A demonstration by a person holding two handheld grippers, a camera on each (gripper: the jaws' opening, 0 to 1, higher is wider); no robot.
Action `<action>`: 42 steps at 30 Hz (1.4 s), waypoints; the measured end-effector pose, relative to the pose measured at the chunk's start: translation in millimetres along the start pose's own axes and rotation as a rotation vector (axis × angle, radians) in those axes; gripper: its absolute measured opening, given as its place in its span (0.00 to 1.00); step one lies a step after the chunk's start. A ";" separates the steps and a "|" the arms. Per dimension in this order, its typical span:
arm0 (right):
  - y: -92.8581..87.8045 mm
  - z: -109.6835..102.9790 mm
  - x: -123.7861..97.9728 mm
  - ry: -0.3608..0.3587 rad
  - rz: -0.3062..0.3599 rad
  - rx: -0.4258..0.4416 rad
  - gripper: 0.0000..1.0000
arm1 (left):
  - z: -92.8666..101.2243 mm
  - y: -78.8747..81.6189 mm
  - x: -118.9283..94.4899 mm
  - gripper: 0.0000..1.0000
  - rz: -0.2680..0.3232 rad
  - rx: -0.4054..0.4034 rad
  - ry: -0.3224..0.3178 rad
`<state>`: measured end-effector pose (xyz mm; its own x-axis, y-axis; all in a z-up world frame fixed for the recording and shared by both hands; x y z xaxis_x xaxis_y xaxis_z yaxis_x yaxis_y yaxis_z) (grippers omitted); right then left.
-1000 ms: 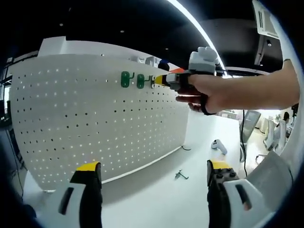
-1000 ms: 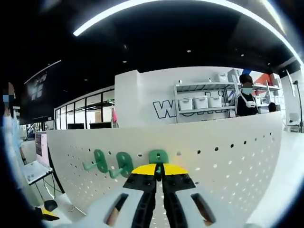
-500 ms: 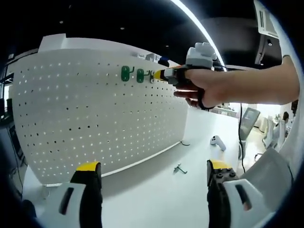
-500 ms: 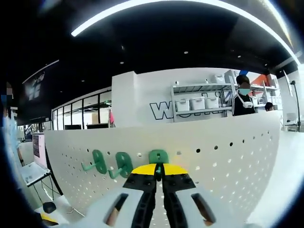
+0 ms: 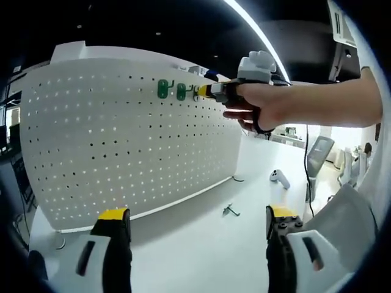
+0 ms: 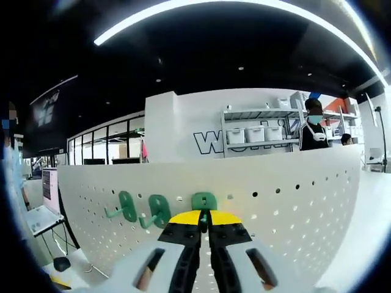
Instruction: Insert the hook assembly into the mounting plate slot until the hook locks in place.
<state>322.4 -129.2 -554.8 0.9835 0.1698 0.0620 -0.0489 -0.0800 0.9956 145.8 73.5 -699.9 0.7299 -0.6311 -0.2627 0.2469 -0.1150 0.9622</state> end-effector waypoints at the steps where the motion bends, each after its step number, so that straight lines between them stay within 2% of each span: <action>1: 0.2 -0.2 -0.2 0.000 0.001 -0.002 0.01 | 0.2 -0.3 -0.3 0.94 0.000 -0.001 0.000; 9: -1.0 -0.9 -0.6 0.015 -0.011 -0.004 0.03 | 0.7 0.2 0.4 0.93 0.001 -0.004 -0.005; 13: -2.9 -1.4 -3.6 0.019 -0.013 -0.007 0.13 | 0.8 1.2 0.9 0.94 0.002 -0.001 -0.005; 15: -4.0 -3.5 -4.8 0.042 -0.018 -0.005 0.20 | 0.2 0.6 1.2 0.93 0.001 -0.003 -0.006; 17: -6.1 -5.7 -5.8 0.073 -0.021 -0.025 0.28 | -0.1 1.2 1.0 0.94 0.003 -0.001 -0.003; 20: -11.8 -3.2 -10.9 0.108 -0.035 -0.087 0.32 | -0.5 1.1 1.3 0.94 0.002 -0.003 -0.002; 24: -18.4 1.2 -17.7 0.161 -0.019 -0.054 0.47 | -0.1 1.6 1.5 0.94 0.004 -0.005 -0.003; 26: -24.9 -1.2 -19.7 0.214 -0.048 -0.033 0.49 | -0.1 0.9 2.0 0.94 0.004 -0.005 -0.003; 28: -25.0 -1.4 -20.1 0.238 -0.038 -0.019 0.54 | 0.9 0.1 2.2 0.94 0.002 -0.003 -0.007; 30: -21.1 -1.6 -21.1 0.244 -0.020 -0.040 0.55 | 1.6 0.1 2.7 0.94 0.001 0.001 -0.009; 42: -22.2 0.1 -22.7 0.262 -0.027 -0.042 0.54 | 2.0 1.9 3.4 0.94 0.004 0.000 -0.010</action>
<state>301.2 -131.4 -578.4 0.9064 0.4199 0.0462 -0.0360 -0.0323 0.9988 147.5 69.5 -698.7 0.7242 -0.6394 -0.2584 0.2440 -0.1128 0.9632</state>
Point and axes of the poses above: the point that each gripper's makers call its tool centre point, and the gripper's own axes: x roughly forward along the fingers, z roughly to its right, y roughly out of its top, the point moved 4 cm from there along -x, roughly backward along the fingers, and after that the axes turned 3 degrees about y, right-handed, at the moved point
